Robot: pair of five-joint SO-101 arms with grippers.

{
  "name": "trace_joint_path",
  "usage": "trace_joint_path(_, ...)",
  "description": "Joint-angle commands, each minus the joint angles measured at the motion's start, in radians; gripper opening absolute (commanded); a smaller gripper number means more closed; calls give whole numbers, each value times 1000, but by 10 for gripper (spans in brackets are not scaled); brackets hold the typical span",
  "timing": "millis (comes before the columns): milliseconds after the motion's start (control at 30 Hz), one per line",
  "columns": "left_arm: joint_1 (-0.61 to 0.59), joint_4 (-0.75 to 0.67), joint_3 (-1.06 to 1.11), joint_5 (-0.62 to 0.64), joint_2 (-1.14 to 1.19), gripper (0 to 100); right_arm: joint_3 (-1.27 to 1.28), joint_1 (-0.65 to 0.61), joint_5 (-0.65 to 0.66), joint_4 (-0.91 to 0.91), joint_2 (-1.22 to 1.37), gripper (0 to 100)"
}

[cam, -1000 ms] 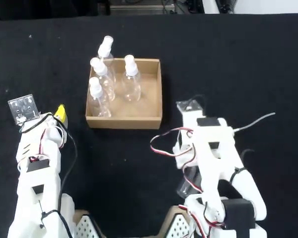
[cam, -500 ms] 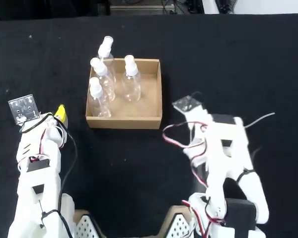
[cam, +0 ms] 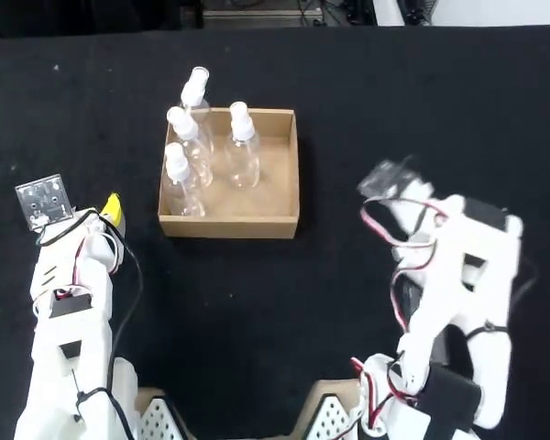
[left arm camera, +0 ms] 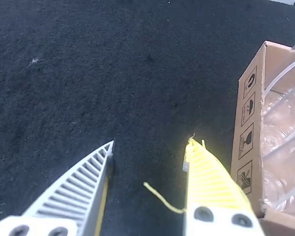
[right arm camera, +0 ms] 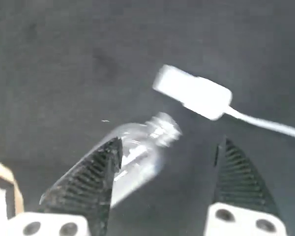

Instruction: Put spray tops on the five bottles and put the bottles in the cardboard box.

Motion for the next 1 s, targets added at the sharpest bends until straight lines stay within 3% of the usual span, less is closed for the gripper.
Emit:
trace_joint_path(0, 7, -25, -18, -9, -14, 202, -165, 44, -157, 21, 15, 334)
trace_joint_path(433, 7, -25, -15, -9, -14, 202, -239, -55, -474, 20, 263, 346)
trace_joint_path(567, 7, -25, -18, -9, -12, 202, -209, -104, -479, -8, 268, 344)
trace_joint_path(733, 5, -25, -13, -9, -14, 202, -76, -97, -468, -166, 272, 339)
trace_joint_path(967, 5, -25, -15, -9, -14, 202, 36, -87, -394, -265, 272, 272)
